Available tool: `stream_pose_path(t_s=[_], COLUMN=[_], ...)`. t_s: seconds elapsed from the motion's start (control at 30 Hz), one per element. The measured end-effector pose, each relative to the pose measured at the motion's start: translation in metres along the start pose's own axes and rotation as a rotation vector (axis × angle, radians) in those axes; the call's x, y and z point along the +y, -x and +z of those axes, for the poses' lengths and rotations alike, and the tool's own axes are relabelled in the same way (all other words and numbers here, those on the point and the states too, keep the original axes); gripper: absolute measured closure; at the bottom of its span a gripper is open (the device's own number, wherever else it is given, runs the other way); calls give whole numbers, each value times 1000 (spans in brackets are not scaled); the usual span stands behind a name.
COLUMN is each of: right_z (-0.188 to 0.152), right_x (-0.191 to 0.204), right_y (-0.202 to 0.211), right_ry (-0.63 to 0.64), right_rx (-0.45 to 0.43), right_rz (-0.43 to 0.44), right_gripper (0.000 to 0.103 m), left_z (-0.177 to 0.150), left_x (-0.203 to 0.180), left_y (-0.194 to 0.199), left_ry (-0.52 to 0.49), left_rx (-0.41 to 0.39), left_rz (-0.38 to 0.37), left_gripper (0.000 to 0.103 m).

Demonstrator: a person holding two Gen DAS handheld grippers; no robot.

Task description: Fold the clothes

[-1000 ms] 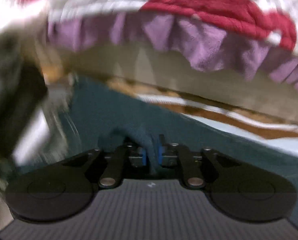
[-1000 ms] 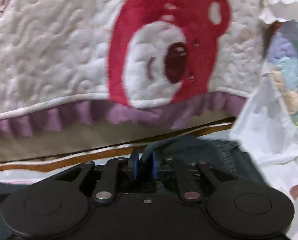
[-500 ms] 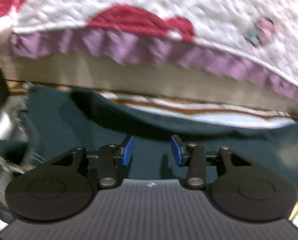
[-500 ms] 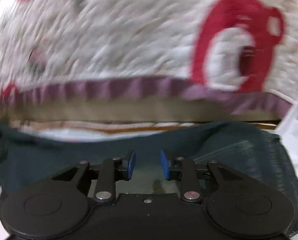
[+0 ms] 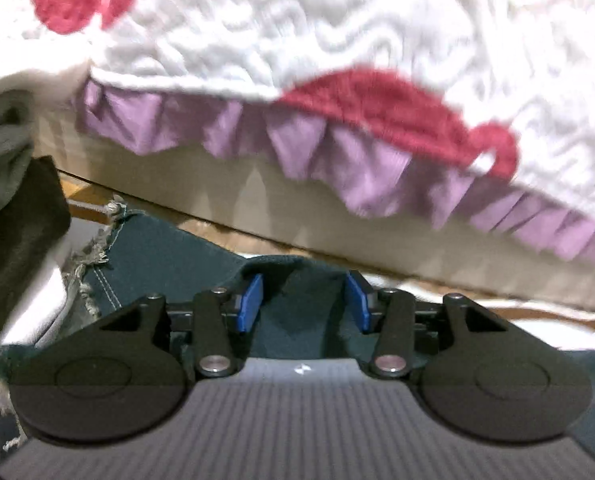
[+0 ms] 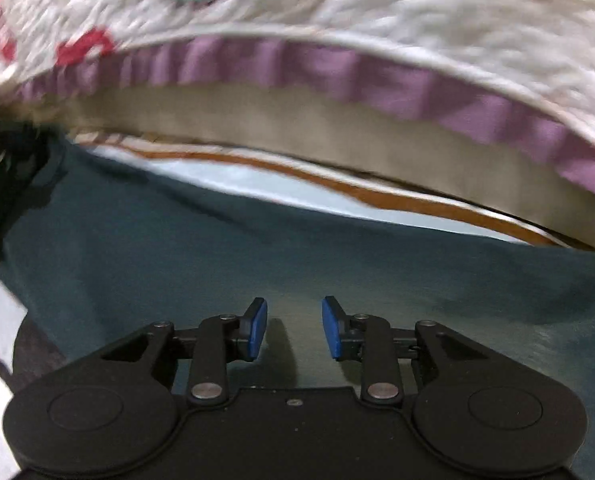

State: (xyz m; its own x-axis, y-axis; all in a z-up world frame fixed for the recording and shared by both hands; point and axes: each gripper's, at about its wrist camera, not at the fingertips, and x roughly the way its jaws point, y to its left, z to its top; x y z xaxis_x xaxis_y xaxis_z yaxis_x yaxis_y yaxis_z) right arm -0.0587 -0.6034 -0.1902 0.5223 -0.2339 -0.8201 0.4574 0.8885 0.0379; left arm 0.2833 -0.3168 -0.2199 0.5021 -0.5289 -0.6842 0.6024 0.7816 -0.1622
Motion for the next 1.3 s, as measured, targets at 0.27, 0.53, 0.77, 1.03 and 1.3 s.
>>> stream_pose_path(t_s=[0.27, 0.53, 0.77, 1.03, 1.3], right_z=[61, 75, -45, -193, -249], right_x=[80, 109, 73, -91, -180], right_y=[-76, -50, 65, 142, 150], right_ry=[93, -20, -235, -878, -1134], right_rx=[28, -77, -275, -342, -432], right_rz=[-91, 75, 133, -157, -192], right_gripper=[63, 66, 60, 54, 53], left_z=[-40, -108, -148, -143, -129], left_x=[43, 70, 64, 49, 16], left_y=[67, 125, 115, 93, 70], left_ry=[41, 126, 181, 308, 307], left_rx=[5, -9, 62, 106, 125], left_rz=[-117, -166, -173, -295, -212], left_gripper=[52, 51, 51, 49, 49])
